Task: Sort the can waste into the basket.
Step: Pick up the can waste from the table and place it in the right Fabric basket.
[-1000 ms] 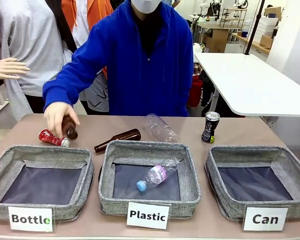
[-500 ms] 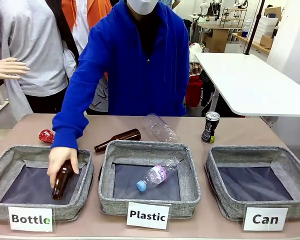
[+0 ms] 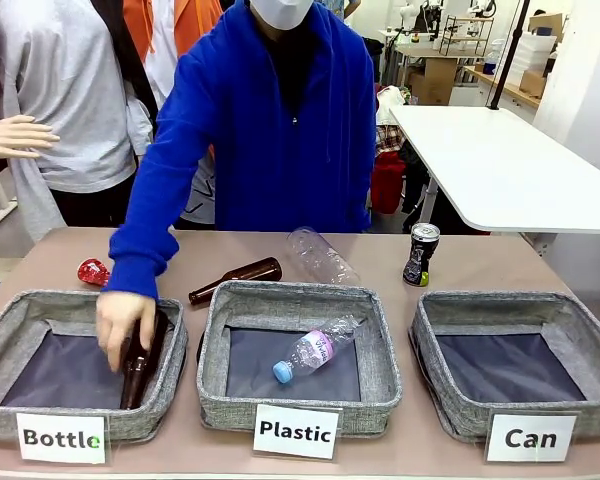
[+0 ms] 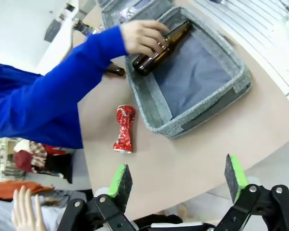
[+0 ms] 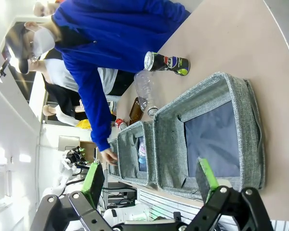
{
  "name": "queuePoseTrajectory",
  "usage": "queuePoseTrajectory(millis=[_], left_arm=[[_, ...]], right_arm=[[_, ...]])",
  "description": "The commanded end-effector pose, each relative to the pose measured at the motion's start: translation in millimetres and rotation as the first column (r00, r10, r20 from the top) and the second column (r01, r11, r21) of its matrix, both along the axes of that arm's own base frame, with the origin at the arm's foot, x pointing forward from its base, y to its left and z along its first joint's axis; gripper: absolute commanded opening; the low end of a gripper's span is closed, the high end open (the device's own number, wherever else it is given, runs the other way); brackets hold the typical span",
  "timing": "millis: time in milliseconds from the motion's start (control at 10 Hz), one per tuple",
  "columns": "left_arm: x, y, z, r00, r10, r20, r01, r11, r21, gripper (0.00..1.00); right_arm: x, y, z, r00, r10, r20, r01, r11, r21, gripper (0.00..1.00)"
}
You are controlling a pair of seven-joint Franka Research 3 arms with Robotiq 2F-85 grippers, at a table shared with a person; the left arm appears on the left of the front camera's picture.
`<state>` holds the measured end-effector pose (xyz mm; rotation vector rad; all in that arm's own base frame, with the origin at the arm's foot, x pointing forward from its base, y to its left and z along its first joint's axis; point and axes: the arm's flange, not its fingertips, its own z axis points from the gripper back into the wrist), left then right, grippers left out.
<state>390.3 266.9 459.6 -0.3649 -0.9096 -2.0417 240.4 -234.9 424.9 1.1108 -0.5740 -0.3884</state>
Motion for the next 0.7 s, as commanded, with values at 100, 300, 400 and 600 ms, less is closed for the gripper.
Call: queuePoseTrajectory(millis=[100,300,400,600], left_arm=[[40,-62,40,0.991,-0.023,-0.131,0.052,0.973,0.227,1.00],[75,-126,53,0.983,0.016,-0.184,0.062,0.911,0.408,1.00],[91,-158,54,0.981,-0.003,-0.195,0.104,0.856,0.507,1.00],[116,-208,45,0.976,-0.032,-0.214,0.158,0.783,0.601,1.00]], right_arm=[[2,-1,1,0.999,-0.002,0.041,0.001,1.000,0.006,1.00],[2,-1,1,0.999,-0.002,0.041,0.001,1.000,0.006,1.00],[2,-1,1,0.999,-0.002,0.041,0.001,1.000,0.006,1.00],[2,-1,1,0.999,-0.002,0.041,0.001,1.000,0.006,1.00]])
